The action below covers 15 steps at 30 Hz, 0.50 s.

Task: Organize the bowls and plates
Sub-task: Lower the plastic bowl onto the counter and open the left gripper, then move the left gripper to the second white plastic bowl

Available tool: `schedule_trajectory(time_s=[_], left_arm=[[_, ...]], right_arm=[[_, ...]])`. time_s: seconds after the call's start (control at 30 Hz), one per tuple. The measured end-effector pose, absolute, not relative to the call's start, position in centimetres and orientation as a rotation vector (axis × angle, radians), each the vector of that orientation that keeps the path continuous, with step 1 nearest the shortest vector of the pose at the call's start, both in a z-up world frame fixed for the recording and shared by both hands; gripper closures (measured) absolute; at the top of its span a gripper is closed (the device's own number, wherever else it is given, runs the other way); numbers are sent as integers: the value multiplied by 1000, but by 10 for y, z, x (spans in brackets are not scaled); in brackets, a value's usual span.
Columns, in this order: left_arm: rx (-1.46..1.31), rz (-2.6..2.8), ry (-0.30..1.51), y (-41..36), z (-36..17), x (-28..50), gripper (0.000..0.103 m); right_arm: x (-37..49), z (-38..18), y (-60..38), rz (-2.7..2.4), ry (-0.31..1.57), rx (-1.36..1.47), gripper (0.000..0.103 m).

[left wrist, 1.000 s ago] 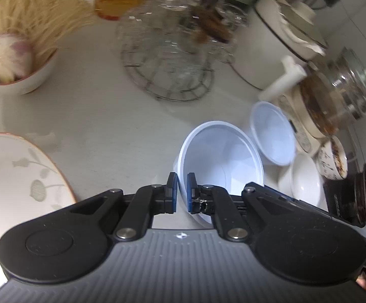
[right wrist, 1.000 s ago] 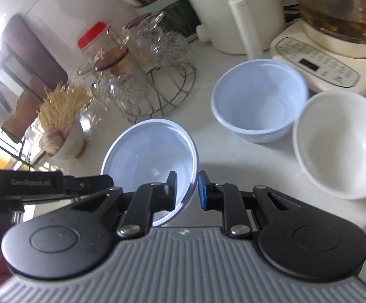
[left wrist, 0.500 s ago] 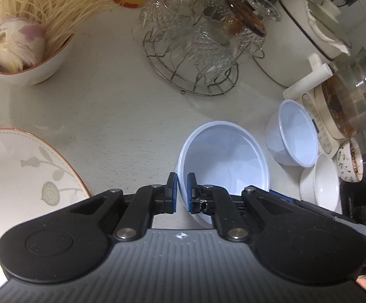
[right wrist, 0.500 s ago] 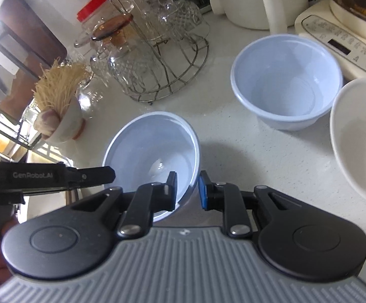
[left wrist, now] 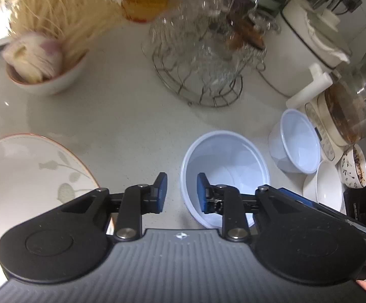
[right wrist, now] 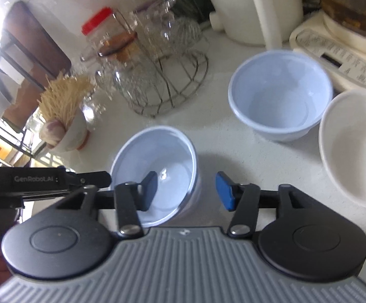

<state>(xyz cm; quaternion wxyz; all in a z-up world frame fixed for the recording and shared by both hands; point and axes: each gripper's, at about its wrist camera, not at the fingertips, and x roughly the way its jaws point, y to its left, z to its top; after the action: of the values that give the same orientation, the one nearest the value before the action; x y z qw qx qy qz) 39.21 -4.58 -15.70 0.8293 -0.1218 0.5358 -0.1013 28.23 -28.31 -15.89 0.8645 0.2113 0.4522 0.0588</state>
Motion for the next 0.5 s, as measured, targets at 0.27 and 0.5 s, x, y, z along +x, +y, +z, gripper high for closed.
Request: schedule_trajectory(time_s=[0.27, 0.5], left_arm=[[-225, -243, 1074, -45, -121, 370, 72], [-166, -298, 995, -55, -82, 345, 70]], right_arm=[[258, -127, -290, 49, 847, 395, 48], [235, -90, -287, 29, 759, 378, 48]])
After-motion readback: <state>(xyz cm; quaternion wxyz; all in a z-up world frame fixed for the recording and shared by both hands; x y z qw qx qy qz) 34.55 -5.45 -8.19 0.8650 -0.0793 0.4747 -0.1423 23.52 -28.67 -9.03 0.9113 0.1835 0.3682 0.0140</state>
